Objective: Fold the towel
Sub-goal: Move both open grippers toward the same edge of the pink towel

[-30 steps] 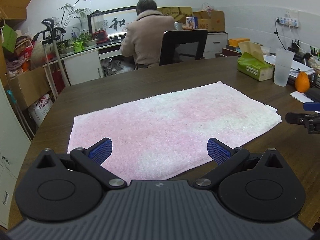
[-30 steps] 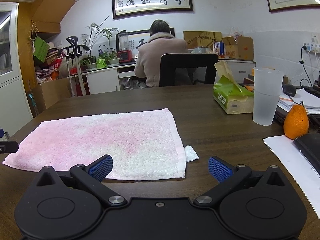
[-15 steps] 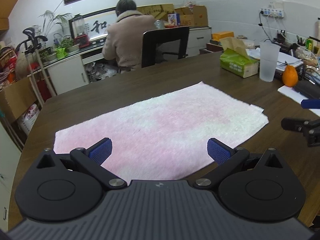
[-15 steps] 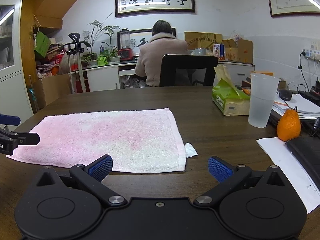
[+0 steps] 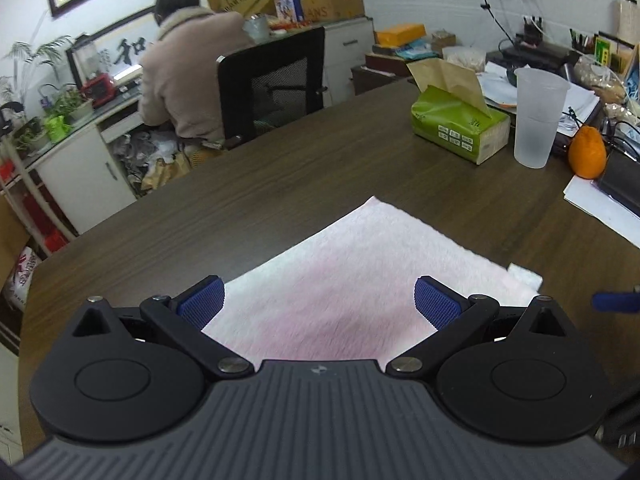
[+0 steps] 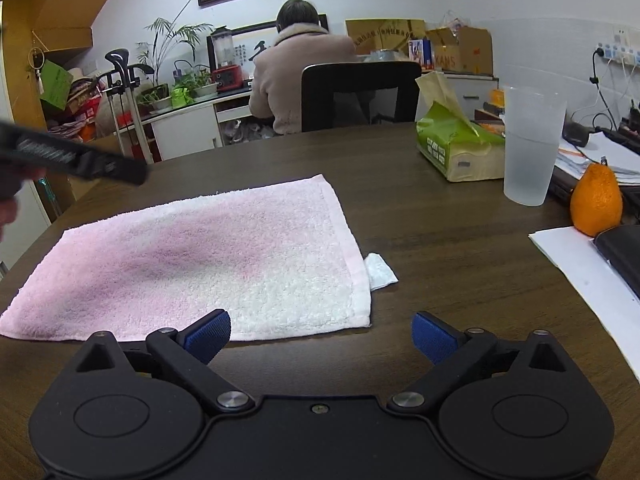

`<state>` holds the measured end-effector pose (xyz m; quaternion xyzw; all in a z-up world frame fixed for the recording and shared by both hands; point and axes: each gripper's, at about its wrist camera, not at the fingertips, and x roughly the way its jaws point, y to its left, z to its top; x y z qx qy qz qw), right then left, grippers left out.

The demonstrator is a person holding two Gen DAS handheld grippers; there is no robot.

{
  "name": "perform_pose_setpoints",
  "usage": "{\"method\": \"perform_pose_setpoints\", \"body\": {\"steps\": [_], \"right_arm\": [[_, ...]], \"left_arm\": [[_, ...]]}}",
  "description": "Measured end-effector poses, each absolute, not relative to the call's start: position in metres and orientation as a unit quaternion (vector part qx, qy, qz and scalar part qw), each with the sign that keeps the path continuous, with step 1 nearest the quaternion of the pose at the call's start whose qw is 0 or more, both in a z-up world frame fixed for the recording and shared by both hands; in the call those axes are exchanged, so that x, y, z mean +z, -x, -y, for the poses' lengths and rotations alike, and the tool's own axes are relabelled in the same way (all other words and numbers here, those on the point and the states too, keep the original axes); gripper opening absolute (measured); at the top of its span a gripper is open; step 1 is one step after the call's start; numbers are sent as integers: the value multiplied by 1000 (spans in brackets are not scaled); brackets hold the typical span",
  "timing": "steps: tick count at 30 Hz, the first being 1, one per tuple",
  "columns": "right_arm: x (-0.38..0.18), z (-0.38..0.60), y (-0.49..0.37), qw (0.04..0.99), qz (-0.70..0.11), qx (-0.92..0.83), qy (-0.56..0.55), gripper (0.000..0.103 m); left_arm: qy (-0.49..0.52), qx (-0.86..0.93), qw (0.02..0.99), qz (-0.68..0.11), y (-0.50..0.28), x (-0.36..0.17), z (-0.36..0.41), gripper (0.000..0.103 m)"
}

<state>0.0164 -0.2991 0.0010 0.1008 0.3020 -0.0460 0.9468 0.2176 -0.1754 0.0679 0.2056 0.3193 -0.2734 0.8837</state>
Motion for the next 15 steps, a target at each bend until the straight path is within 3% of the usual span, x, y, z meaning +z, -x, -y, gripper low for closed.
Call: {"method": "perform_pose_setpoints", "body": {"steps": [6,15], "right_arm": [[-1,302,-29,943,-307,-46,-117,97],[3,299,-31,945,-298,-42,-127,102]], "left_arm": [[-212,-286,867,-349,-270,49,232,103],[-184,-287,858,-383,-306,26,257,103]]}}
